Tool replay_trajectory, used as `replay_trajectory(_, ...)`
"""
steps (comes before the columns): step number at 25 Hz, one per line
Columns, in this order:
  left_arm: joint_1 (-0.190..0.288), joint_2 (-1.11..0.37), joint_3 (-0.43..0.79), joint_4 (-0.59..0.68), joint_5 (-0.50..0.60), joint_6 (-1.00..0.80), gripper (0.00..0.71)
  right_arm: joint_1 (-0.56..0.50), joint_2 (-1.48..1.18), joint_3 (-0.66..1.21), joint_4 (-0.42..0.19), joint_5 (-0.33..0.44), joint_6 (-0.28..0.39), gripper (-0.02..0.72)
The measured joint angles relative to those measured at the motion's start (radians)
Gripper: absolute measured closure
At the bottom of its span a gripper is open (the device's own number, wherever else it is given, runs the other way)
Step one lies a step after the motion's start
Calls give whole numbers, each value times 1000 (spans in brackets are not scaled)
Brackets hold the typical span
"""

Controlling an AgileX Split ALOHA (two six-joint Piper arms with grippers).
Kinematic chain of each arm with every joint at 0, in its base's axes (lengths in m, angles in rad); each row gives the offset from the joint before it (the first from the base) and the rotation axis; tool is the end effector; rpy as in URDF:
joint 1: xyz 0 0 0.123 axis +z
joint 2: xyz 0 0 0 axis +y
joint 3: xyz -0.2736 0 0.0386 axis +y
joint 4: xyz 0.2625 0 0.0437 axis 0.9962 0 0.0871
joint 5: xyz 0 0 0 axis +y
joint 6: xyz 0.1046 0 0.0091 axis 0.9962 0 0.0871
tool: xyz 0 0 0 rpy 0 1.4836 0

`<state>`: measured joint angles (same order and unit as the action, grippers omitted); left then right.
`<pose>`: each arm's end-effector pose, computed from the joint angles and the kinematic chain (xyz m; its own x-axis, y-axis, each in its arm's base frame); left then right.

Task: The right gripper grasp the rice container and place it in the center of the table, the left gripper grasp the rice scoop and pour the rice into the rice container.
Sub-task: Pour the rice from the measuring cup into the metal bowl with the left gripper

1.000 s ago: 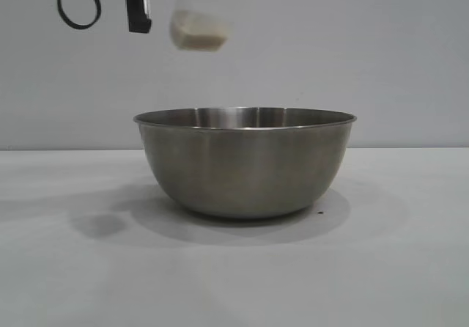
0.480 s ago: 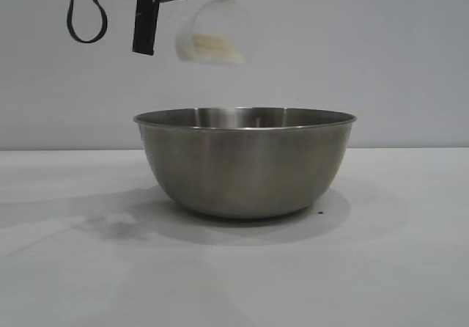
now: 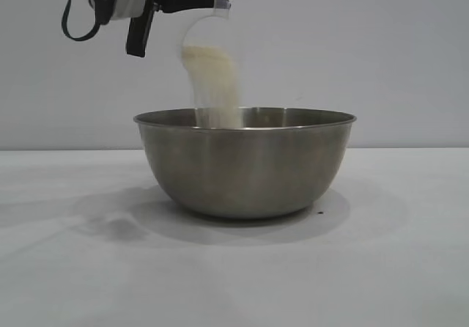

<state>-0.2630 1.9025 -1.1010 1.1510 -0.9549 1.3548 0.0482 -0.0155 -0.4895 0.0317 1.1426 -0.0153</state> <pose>0.3739 -0.1817 0.1976 0.7928 0.3159 0.5212 -0.4237 -0.3291 0.8439 0.0237 0.0042 0.2677 -0.5221 -0.0273 -0.8524 -0.0738 0.9972 0.0133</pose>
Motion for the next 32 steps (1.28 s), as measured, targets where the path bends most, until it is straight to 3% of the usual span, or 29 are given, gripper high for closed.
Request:
replay_trajectory(22,-59,0,0,-11,-24,498,710,0,0,0,0,0,0,279)
replay_trajectory(32,-72,0,0,-8,-56,613,710,0,0,0,0,0,0,279)
